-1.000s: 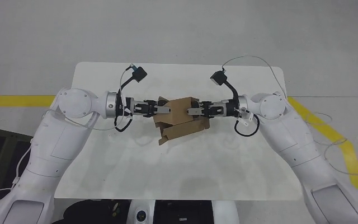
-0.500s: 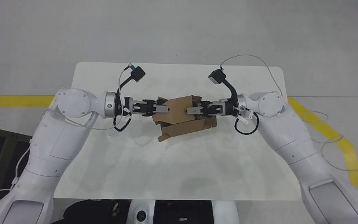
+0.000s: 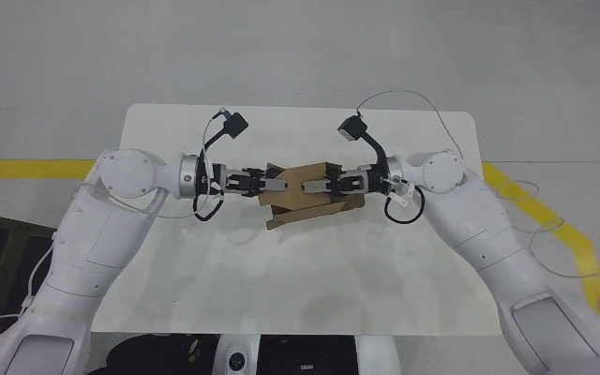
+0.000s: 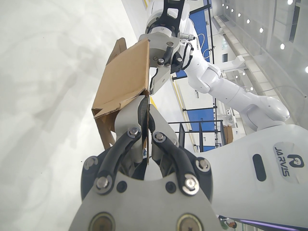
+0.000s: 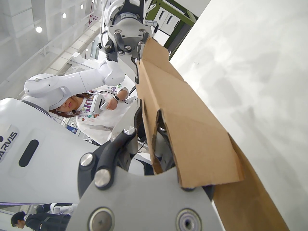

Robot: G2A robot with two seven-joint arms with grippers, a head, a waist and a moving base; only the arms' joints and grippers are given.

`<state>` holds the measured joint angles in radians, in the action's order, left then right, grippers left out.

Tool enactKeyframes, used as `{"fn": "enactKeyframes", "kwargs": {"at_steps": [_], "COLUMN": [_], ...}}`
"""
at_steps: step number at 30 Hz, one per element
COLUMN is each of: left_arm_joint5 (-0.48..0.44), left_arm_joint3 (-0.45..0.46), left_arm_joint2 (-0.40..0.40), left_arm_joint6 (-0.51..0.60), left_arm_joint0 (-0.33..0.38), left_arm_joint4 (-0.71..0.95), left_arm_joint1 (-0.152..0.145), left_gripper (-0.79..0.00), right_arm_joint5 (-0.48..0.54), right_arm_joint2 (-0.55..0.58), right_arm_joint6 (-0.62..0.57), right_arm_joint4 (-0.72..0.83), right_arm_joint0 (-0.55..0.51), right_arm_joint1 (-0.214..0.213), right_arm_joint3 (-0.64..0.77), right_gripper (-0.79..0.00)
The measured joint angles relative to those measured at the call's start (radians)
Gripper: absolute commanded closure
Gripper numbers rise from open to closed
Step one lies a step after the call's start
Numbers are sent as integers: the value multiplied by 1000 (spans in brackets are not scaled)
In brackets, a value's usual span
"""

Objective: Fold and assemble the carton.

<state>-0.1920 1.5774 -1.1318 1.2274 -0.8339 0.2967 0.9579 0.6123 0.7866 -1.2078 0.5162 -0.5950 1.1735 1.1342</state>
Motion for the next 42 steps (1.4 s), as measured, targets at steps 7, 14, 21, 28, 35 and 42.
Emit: {"fn": "enactKeyframes", "kwargs": {"at_steps": [7,14,21,28,35,42], "left_arm_joint5": [4,4,8,17,31,46], "left_arm_joint3": [-6,-6,28,69,99,95], "left_arm_joint2": [1,-3,-35,-60,-39,5], "left_arm_joint6": [-4,9,45,83,66,-4], "left_arm_joint0": [2,1,-11,-28,-12,17], "left_arm_joint4": [-2,12,75,150,159,132], "left_arm_joint1": [0,-2,-8,-13,-8,4], "left_gripper": [-493,-785,-785,-785,-785,-785], "right_arm_joint5": [1,8,16,-3,-9,-7], "right_arm_joint2": [-1,5,16,25,28,32], "right_arm_joint6": [1,8,27,67,97,107], "right_arm_joint4": [7,-1,-37,-85,-107,-112], "right_arm_joint0": [1,2,5,3,-4,-16], "right_arm_joint1": [-1,-3,-1,1,7,11], "right_arm_joint3": [-8,-18,-33,-20,4,32], "right_gripper": [0,0,0,0,0,0]}}
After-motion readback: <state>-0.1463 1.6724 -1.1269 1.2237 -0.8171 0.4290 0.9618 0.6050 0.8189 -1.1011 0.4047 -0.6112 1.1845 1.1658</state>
